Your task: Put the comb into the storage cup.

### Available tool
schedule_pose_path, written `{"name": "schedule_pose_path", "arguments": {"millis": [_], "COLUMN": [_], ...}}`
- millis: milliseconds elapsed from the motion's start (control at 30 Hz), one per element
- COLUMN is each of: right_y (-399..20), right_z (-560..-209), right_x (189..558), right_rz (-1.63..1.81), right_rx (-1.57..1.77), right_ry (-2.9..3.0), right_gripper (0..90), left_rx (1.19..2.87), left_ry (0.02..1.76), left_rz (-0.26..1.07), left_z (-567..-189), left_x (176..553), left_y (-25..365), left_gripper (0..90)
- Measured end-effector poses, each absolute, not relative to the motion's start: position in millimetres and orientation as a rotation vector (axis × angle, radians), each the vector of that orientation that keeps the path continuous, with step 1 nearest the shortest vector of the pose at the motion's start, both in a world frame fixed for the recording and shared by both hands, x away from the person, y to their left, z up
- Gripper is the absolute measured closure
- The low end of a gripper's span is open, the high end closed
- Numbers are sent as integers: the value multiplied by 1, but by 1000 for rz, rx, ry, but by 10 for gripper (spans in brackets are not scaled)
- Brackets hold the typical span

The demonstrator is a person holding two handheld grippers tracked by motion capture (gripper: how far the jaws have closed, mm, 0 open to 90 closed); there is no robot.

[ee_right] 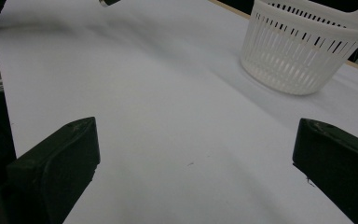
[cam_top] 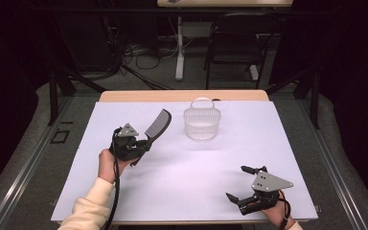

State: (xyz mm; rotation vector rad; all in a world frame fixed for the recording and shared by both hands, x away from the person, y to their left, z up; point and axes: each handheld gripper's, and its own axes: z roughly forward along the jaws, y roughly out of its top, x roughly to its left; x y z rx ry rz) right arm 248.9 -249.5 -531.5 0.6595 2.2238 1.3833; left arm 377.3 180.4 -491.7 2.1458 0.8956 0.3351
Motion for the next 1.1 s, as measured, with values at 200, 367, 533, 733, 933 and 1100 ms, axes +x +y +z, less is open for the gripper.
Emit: {"name": "schedule_pose_path", "arguments": {"millis": [200, 367, 533, 733, 933, 1100], "right_y": [-249, -249, -249, -249, -249, -249], "right_z": [-532, -532, -532, -532, -532, -532], "right_x": [249, 249, 249, 248, 248, 248], "right_rz": [1376, 1376, 1377, 1371, 1371, 1369], "right_rx": [656, 658, 657, 656, 659, 653], "right_ry": [2226, 2225, 2224, 2230, 2230, 2233], "right_gripper": [0, 0, 0, 0, 0, 0], "left_rx": [2110, 2084, 2087, 2086, 2079, 2089], "left_ry": [889, 886, 875, 874, 866, 839], "left_rz": [303, 297, 305, 311, 314, 320], "left_z": [-489, -485, -481, -478, -473, -468], "left_x": [378, 379, 380, 383, 387, 390], "left_y": [182, 181, 179, 178, 175, 168], "left_gripper": [722, 722, 722, 722, 722, 722]}}
